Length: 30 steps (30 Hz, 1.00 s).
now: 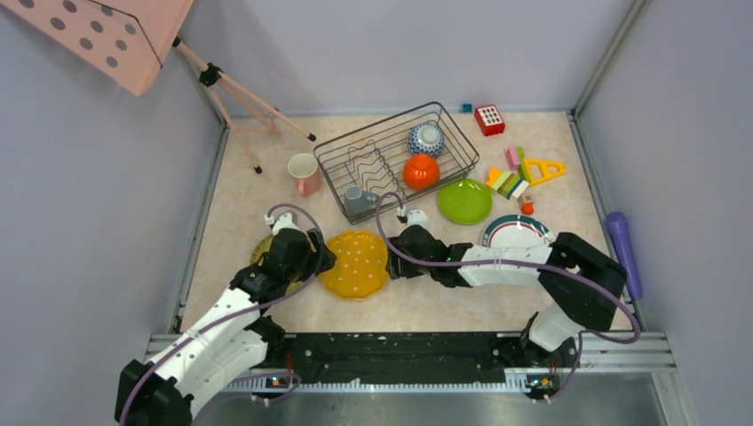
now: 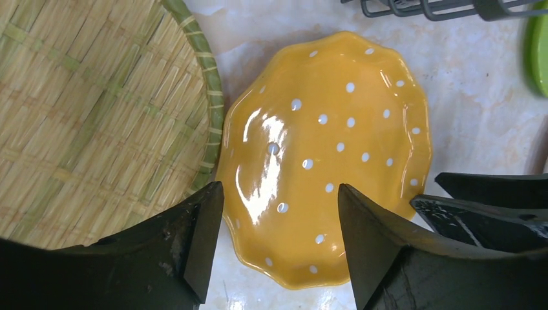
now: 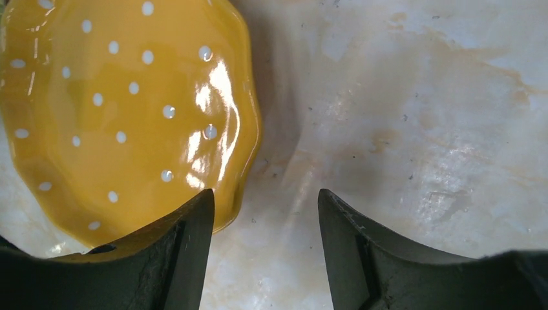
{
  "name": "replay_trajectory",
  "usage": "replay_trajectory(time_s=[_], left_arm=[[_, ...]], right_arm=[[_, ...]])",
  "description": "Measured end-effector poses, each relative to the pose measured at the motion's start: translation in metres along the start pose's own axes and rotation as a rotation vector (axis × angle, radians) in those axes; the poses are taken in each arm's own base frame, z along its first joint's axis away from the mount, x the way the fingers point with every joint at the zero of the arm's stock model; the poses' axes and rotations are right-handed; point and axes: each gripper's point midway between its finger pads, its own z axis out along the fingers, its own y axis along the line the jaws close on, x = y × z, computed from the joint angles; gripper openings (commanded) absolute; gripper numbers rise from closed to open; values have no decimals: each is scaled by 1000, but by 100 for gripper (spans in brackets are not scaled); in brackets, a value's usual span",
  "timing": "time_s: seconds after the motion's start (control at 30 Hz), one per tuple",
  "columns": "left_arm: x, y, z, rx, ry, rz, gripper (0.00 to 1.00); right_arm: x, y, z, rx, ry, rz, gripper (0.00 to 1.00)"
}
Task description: Load the mixed dishes into the dish rack
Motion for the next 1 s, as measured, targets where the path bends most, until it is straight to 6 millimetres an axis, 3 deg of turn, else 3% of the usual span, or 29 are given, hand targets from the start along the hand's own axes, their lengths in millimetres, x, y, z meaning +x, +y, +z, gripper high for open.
replay_trajectory(time_s=[0.23,0.3,0.4,0.63,0.8,1.0], left_arm=[[-4,-5,1,20,-18,1,70],[-4,-4,1,20,-19,5,70],[-4,-4,1,20,-19,16,70],[-3,-7,0,49,-10,71,75],[1,-21,0,128,18,123,80],[13,-40,1,238,88,159,81]], right_arm=[[-4,3,22,56,-11,20,46],[-10,7,29,68,-19,27,33],[-17,10,37,91,-27,26,0],[-14,11,33,63,-34,38,0],[-8,-5,6,74,-50,0,0],[-22,-12,-29,32,-142,-57,0]])
